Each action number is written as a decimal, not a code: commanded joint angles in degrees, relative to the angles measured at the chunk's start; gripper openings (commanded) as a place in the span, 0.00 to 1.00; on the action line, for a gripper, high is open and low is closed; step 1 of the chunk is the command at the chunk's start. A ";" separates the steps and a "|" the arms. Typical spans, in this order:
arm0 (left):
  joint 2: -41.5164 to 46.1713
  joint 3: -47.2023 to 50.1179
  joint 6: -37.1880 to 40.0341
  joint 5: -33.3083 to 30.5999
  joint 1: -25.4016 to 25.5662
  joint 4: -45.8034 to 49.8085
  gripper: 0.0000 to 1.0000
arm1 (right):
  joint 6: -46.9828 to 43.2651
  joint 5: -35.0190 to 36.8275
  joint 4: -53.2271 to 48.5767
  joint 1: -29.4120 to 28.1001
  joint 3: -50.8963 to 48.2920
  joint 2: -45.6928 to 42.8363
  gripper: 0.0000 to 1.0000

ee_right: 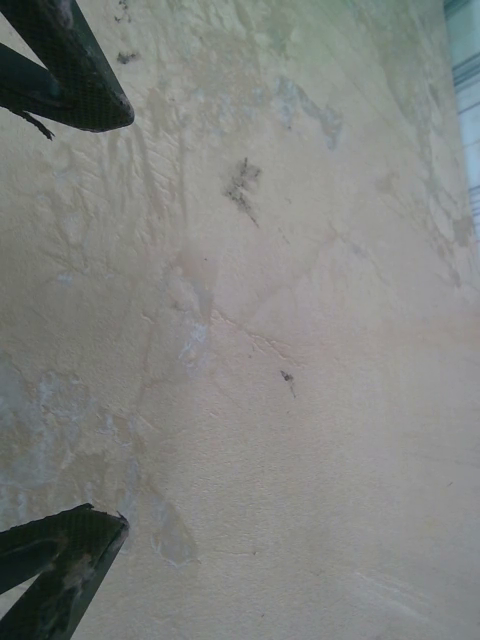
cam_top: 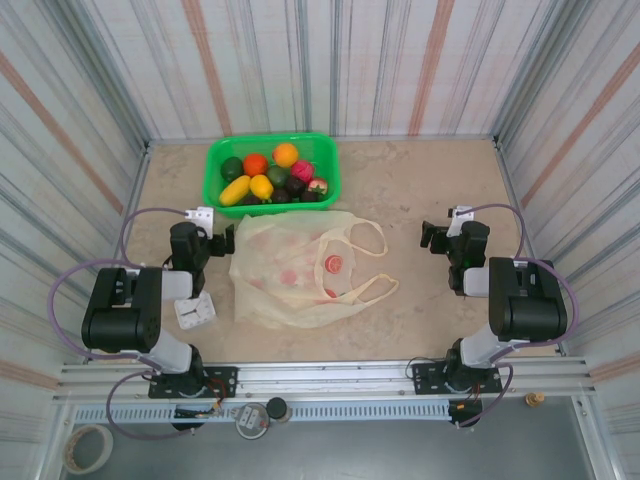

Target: Place the fake fruits into the plastic bag and tie a complex knot

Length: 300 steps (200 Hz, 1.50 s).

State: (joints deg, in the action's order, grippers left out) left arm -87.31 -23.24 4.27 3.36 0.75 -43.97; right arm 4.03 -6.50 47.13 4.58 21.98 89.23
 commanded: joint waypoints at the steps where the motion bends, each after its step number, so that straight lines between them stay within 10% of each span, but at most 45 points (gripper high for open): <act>1: 0.81 -0.67 0.31 -0.67 0.31 -0.60 0.99 | 0.63 -0.73 0.65 0.08 0.71 -0.67 0.99; 89: 2.15 -0.90 1.44 -0.28 1.06 0.80 0.99 | 0.13 3.52 -3.88 -1.80 1.32 -4.76 0.99; 141: 22.91 -0.54 1.74 -13.32 5.16 12.82 0.99 | -2.62 13.38 -25.49 -12.44 5.95 -22.15 0.99; 207: 53.04 -6.16 1.42 -26.83 32.88 35.38 0.99 | 5.19 15.86 -47.14 -32.72 12.63 -47.44 0.99; 243: 47.42 -29.09 -13.48 -31.96 48.18 71.04 0.99 | 17.93 28.66 -73.04 -47.47 29.29 -43.63 0.99; 272: 37.48 -46.11 -23.87 -27.73 48.83 96.28 0.98 | 28.51 14.03 -79.82 -39.40 33.48 -43.53 0.99; 300: 35.91 -44.99 -27.48 -13.75 41.27 91.31 0.99 | 40.04 -7.40 -86.25 -22.69 33.06 -37.95 0.99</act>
State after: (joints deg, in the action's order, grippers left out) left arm -49.45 -68.88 -15.70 -21.96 47.37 36.93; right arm 30.44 2.50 -26.30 -26.92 55.66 46.63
